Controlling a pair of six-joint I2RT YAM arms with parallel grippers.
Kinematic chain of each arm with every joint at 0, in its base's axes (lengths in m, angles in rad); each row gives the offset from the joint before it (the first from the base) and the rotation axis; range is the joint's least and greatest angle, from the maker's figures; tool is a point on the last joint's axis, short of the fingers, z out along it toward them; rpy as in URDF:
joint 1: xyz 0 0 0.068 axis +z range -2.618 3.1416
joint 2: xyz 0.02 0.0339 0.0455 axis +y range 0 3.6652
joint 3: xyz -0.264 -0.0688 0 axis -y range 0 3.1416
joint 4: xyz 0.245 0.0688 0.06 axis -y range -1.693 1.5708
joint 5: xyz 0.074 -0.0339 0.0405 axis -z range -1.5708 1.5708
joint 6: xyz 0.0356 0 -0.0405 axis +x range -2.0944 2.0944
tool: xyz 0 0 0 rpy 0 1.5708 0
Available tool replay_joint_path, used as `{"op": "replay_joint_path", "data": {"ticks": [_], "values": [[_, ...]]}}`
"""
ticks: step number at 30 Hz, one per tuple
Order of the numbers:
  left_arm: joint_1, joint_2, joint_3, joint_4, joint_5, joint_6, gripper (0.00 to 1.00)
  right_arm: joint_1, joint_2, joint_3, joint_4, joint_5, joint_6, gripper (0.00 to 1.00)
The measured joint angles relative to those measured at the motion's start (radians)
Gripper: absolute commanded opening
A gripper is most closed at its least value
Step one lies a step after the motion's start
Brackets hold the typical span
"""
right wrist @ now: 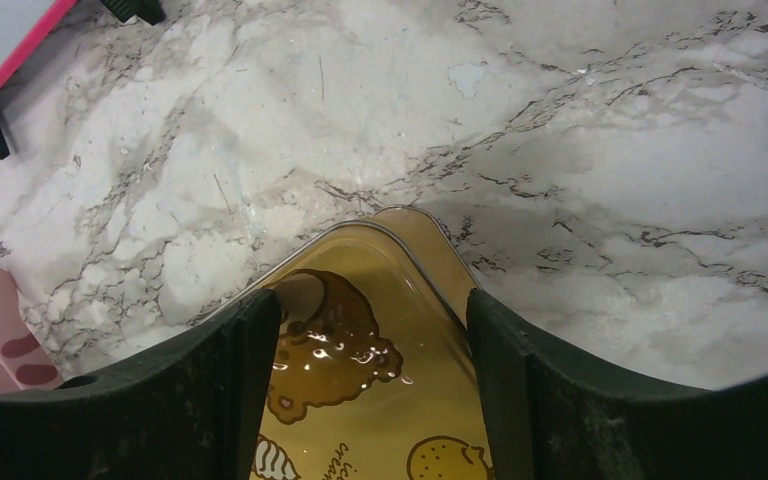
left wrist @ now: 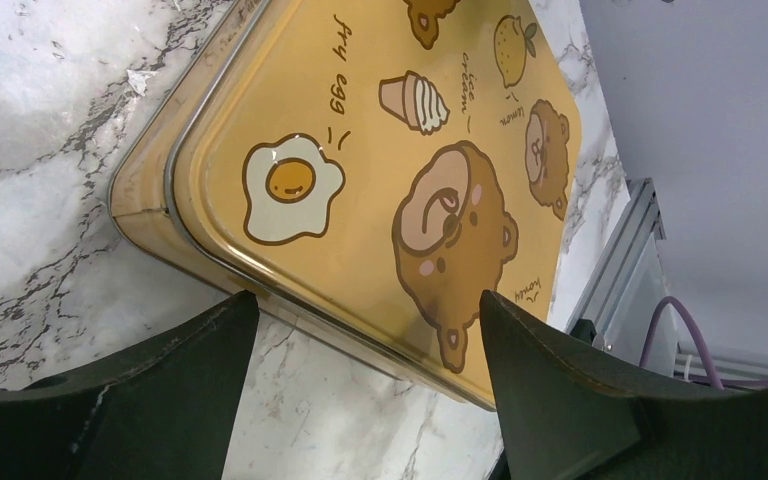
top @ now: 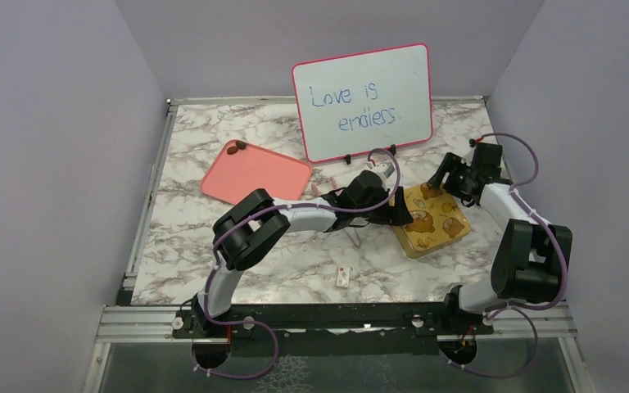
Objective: Pack the chocolate
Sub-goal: Close the box lid on the packing box.
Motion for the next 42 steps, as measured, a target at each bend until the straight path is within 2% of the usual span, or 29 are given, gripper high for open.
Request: {"op": "replay_joint_path", "data": {"ticks": [4,12,17,20,22,23,25,29,32,38,40,42], "values": [[0.0,0.011,0.014,-0.021,-0.006,0.004,0.75,-0.001,0.0,-0.007,0.013,-0.003,-0.001,0.65],[-0.011,0.019,0.038,-0.089,-0.089,0.001,0.54,-0.007,-0.006,-0.065,0.092,0.0,0.0,0.62],[-0.019,0.008,0.042,-0.117,-0.125,-0.017,0.26,-0.01,-0.027,-0.116,0.164,0.009,0.019,0.59],[-0.021,0.006,0.042,-0.12,-0.145,-0.018,0.19,-0.012,-0.033,-0.13,0.186,0.013,0.031,0.59],[-0.026,0.003,0.042,-0.125,-0.16,-0.018,0.19,-0.012,-0.039,-0.138,0.194,0.018,0.038,0.59],[-0.027,0.002,0.042,-0.127,-0.165,-0.018,0.27,-0.012,-0.043,-0.142,0.198,0.021,0.041,0.59],[-0.028,-0.001,0.042,-0.134,-0.171,-0.018,0.53,-0.012,-0.052,-0.153,0.204,0.025,0.047,0.58],[-0.027,-0.013,0.046,-0.167,-0.17,-0.006,0.76,-0.012,-0.082,-0.187,0.216,0.033,0.064,0.5],[-0.024,-0.013,0.065,-0.228,-0.15,0.007,0.75,-0.012,-0.096,-0.208,0.222,0.032,0.087,0.47],[-0.017,-0.014,0.058,-0.227,-0.098,-0.038,0.2,-0.012,-0.098,-0.211,0.219,0.034,0.127,0.47],[-0.015,-0.032,0.049,-0.233,-0.104,-0.07,0.08,-0.013,-0.103,-0.211,0.214,0.047,0.132,0.48],[-0.018,-0.039,0.046,-0.24,-0.125,-0.07,0.03,-0.016,-0.113,-0.209,0.207,0.055,0.139,0.5]]}}
